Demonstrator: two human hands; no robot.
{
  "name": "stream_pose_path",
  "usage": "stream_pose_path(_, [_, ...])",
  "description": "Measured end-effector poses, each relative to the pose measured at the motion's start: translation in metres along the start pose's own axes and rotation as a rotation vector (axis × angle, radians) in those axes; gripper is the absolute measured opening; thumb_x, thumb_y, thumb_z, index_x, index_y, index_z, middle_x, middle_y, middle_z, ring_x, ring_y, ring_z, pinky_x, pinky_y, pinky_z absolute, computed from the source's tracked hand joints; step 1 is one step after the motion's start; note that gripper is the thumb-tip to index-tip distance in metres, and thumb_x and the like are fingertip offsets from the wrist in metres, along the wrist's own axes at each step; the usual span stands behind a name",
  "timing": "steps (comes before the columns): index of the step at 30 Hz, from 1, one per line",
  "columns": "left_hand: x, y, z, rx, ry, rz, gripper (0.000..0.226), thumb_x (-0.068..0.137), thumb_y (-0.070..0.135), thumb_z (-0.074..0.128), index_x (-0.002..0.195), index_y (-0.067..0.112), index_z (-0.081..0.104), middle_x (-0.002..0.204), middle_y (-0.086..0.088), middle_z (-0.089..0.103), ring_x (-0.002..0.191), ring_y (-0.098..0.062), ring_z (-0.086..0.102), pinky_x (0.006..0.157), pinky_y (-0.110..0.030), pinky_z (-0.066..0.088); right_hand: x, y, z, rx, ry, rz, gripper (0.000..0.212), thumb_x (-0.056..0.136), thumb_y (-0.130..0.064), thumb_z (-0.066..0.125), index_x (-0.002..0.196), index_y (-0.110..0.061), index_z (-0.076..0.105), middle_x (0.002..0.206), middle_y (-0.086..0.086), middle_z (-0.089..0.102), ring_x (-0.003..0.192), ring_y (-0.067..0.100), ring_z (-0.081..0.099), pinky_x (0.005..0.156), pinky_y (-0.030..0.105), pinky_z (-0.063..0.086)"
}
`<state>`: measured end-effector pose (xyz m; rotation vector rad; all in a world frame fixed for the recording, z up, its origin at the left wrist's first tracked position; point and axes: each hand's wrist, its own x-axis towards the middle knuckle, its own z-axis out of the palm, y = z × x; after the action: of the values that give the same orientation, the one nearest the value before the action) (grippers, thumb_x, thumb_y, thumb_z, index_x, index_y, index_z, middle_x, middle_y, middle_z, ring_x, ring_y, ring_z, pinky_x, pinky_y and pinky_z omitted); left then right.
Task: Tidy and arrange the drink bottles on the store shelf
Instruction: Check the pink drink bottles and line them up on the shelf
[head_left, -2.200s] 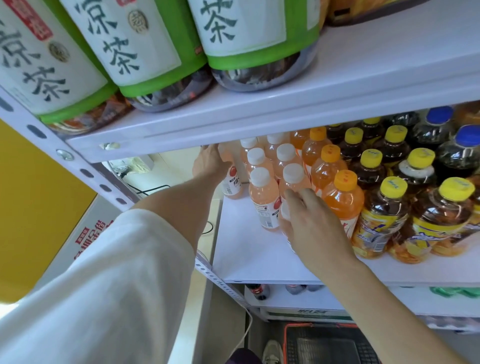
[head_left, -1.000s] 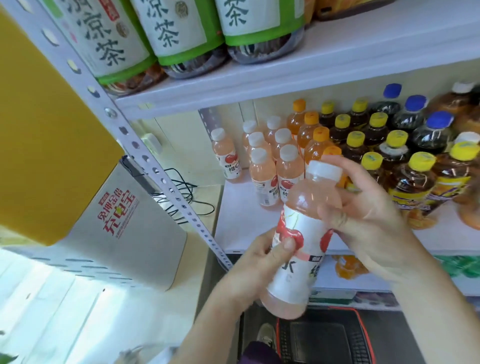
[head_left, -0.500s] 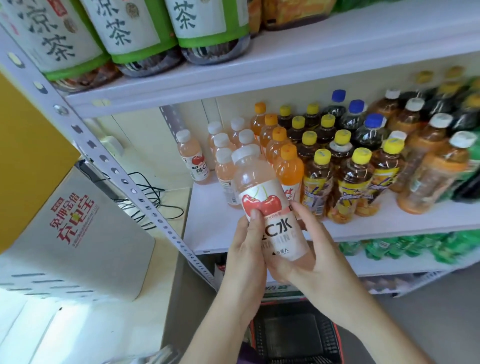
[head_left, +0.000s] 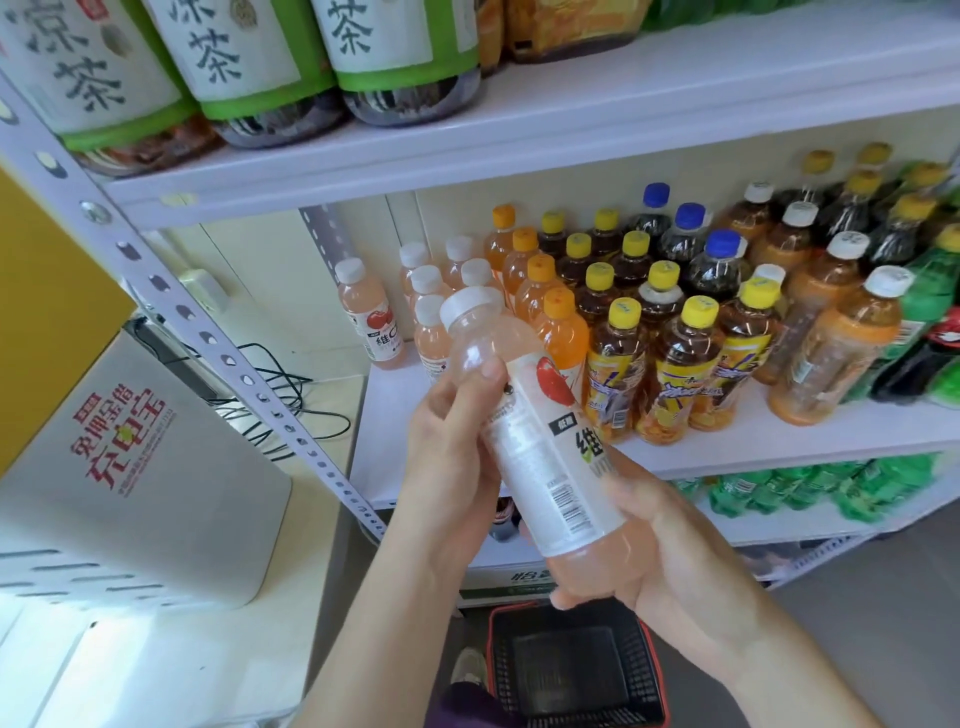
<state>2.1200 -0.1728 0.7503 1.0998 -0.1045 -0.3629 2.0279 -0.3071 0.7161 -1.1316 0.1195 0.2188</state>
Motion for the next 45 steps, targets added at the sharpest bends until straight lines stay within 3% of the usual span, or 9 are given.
stream_pose_path(5, [0.004,0.002,-0.003,0.151,0.078,0.151,0.051,0.078,0.024,0.077,0.124,0.01,0.06,0.111,-0.014,0.072,0.102,-0.031,0.07,0.082,-0.044,0.058,-0.016,0.01,-0.004,-0.384,0.136,-0.213,0.077,0.065,-0.051,0.082,0.131,-0.053,0.041,0.119,-0.005,0.067,0.109,0.016,0.065,0.092,0.047,0.053])
stream_pose_path(7, [0.005,0.007,-0.001,0.082,0.044,0.101,0.056,0.079,0.028,0.075,0.128,0.008,0.058,0.119,-0.018,0.068,0.108,-0.035,0.066,0.094,-0.051,0.053,-0.008,0.0,0.001,-0.347,0.149,-0.203,0.076,0.061,-0.057,0.083,0.128,-0.048,0.048,0.111,0.0,0.07,0.098,0.021,0.069,0.079,0.042,0.057])
stream_pose_path(10, [0.009,0.018,-0.007,-0.101,-0.057,0.002,0.035,0.084,0.034,0.063,0.111,0.011,0.07,0.109,-0.014,0.07,0.101,-0.029,0.065,0.097,-0.047,0.049,-0.001,-0.009,-0.001,-0.129,-0.007,0.08,0.123,0.033,-0.086,0.073,0.131,-0.013,0.06,0.097,0.015,0.068,0.064,0.013,0.071,0.068,0.04,0.058])
stream_pose_path(15, [0.014,0.023,-0.012,-0.136,-0.187,0.014,0.024,0.084,0.028,0.056,0.092,0.013,0.073,0.102,-0.008,0.068,0.099,-0.027,0.061,0.09,-0.041,0.049,-0.011,0.006,-0.01,0.497,-0.169,0.222,0.064,0.082,-0.055,0.054,0.108,0.001,0.071,0.083,0.028,0.068,0.062,0.033,0.068,0.046,0.028,0.054])
stream_pose_path(21, [0.013,0.025,-0.004,0.053,0.019,0.118,0.043,0.079,0.029,0.074,0.114,0.006,0.068,0.107,-0.015,0.072,0.093,-0.031,0.069,0.082,-0.045,0.057,-0.005,0.007,-0.01,0.22,0.02,0.059,0.044,0.085,-0.046,0.063,0.119,-0.019,0.068,0.116,0.021,0.067,0.096,0.035,0.067,0.063,0.038,0.056])
stream_pose_path(27, [0.013,0.025,-0.003,0.072,0.116,0.108,0.059,0.077,0.028,0.074,0.129,0.009,0.056,0.11,-0.012,0.073,0.095,-0.028,0.071,0.08,-0.046,0.058,-0.006,0.008,-0.008,0.061,0.12,-0.115,0.049,0.071,-0.037,0.08,0.115,-0.04,0.059,0.121,0.008,0.068,0.104,0.038,0.067,0.072,0.036,0.057])
stream_pose_path(35, [0.016,0.028,-0.012,-0.11,-0.143,-0.02,0.025,0.085,0.025,0.058,0.104,0.01,0.063,0.11,-0.014,0.064,0.104,-0.028,0.06,0.088,-0.038,0.05,0.004,0.004,-0.017,0.211,-0.02,0.216,0.058,0.094,-0.054,0.042,0.115,-0.007,0.069,0.075,0.021,0.069,0.052,0.026,0.066,0.039,0.025,0.047])
stream_pose_path(38, [0.017,0.027,-0.013,-0.14,-0.13,-0.011,0.019,0.083,0.022,0.059,0.097,0.014,0.068,0.108,-0.011,0.066,0.101,-0.026,0.062,0.093,-0.043,0.047,-0.006,0.011,-0.022,0.338,-0.123,0.235,0.067,0.088,-0.064,0.042,0.113,-0.009,0.071,0.086,0.028,0.068,0.061,0.032,0.067,0.042,0.026,0.049])
stream_pose_path(45, [0.02,0.024,-0.01,0.095,0.164,0.08,0.025,0.087,0.009,0.068,0.112,0.004,0.066,0.095,-0.01,0.074,0.077,-0.022,0.07,0.066,-0.035,0.057,-0.005,0.02,-0.023,-0.072,0.099,-0.065,0.056,0.076,-0.044,0.077,0.127,-0.046,0.053,0.124,0.0,0.067,0.105,0.026,0.068,0.08,0.036,0.057])
